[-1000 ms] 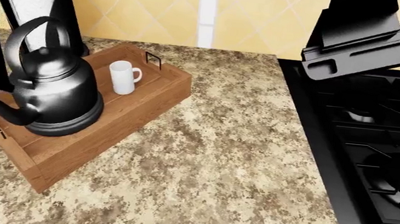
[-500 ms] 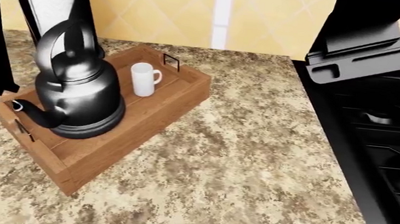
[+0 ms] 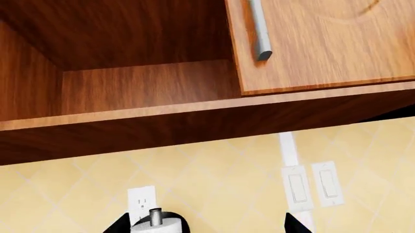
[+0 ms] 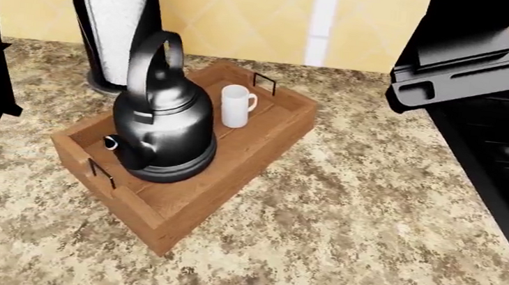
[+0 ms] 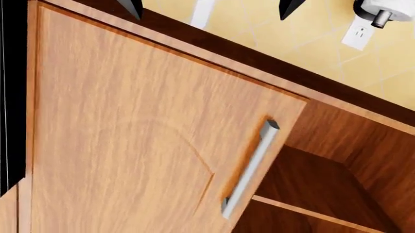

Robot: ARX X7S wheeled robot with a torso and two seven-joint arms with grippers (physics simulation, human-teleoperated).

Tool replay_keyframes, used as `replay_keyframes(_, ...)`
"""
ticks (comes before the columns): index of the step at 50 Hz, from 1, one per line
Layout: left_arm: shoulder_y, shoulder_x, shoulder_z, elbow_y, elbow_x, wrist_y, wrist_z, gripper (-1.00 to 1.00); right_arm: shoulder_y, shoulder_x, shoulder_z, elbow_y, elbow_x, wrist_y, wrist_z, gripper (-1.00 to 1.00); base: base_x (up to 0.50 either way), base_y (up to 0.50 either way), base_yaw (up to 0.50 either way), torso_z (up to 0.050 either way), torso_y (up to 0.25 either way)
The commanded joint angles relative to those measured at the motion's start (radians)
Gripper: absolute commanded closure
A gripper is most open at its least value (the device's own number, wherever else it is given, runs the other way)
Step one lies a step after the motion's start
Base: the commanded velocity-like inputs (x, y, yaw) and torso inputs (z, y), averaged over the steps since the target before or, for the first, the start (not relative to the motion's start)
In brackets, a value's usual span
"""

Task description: Pick the kettle from the counter and place it on the tray. Then pick the mug from the cabinet and place it on the tray. Then close the cabinet doors.

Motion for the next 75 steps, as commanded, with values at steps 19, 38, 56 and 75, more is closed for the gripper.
replay_keyframes(19, -0.003, -0.014, -0.022, 0.001, -0.023, 0.001, -0.007, -1.00, 0.017, 0.005, -0.002, 0.003, 0.026, -0.020, 0.010, -1.00, 0.00, 0.29, 0.00, 0.000, 0.000)
replay_keyframes(38, 0.012, -0.018, -0.042, 0.010, -0.031, -0.002, -0.005, -1.00, -0.009, 0.010, 0.013, -0.011, 0.021, -0.046, 0.013, -1.00, 0.11, 0.05, 0.00, 0.000, 0.000)
replay_keyframes(56, 0.027, -0.011, -0.048, 0.012, -0.020, -0.004, 0.004, -1.00, -0.027, 0.019, 0.016, -0.022, 0.005, -0.052, 0.001, -1.00, 0.07, 0.00, 0.00, 0.000, 0.000)
replay_keyframes(75, 0.041, -0.011, -0.069, 0.014, -0.024, -0.005, 0.006, -1.00, -0.019, 0.027, 0.011, -0.023, 0.025, -0.059, 0.021, -1.00, 0.00, 0.26, 0.00, 0.000, 0.000)
